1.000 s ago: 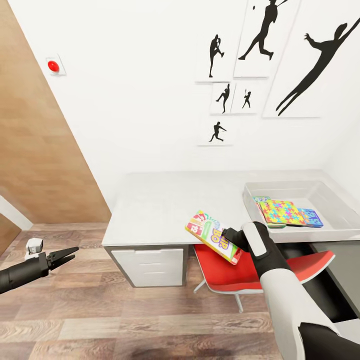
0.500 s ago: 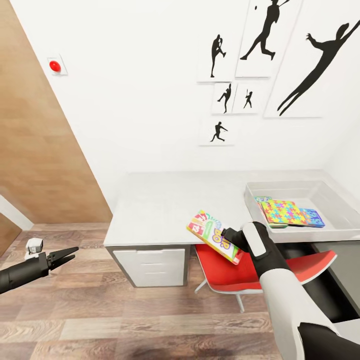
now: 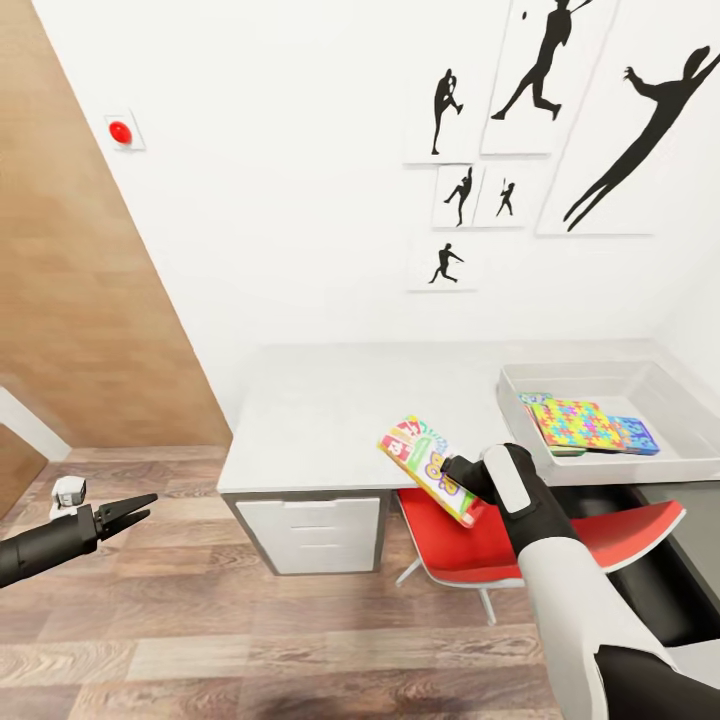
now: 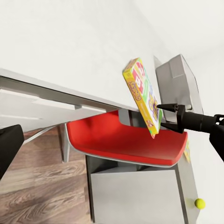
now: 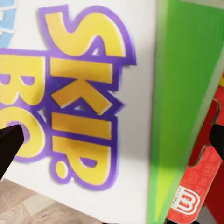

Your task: Put all the toys in the child's room - the three board games (two on the bed and one on the table), the two jigsaw puzzles on the table, and the tennis ball on the table - inside the toy box on the table in the child's room.

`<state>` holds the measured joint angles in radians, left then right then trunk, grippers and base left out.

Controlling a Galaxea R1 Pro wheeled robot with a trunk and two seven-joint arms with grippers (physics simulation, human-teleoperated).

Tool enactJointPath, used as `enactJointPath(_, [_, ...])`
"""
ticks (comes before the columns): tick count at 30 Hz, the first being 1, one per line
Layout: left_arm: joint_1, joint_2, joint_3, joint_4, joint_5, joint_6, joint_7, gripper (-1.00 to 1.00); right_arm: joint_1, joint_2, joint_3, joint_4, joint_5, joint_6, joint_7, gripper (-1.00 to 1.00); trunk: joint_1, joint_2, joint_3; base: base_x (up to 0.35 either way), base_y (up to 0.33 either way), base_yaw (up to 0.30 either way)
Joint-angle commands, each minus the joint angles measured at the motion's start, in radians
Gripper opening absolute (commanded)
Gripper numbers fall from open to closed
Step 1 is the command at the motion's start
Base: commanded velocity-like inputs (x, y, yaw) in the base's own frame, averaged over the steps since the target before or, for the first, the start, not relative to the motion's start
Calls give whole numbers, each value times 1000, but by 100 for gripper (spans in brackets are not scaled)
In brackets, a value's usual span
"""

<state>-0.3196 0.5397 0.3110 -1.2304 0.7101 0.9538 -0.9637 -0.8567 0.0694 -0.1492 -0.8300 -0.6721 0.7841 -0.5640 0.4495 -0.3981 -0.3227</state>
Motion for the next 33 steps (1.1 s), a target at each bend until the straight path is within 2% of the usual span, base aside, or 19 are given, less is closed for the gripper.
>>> enactJointPath(1, [-1, 0, 0, 0, 0, 4, -3, 100, -1, 1, -3, -1, -11, 1, -10, 100, 1, -2, -2, -5, 28, 0])
enactJointPath(24, [-1, 0, 0, 0, 0, 4, -3, 100, -1, 4, -1, -1, -11, 1, 4, 100, 1, -2, -2, -24, 39, 0])
enactJointPath(33, [-1, 0, 0, 0, 0, 5, -3, 100, -1, 6, -1, -1, -10, 1, 4, 100, 1, -2, -2, -122, 109, 0])
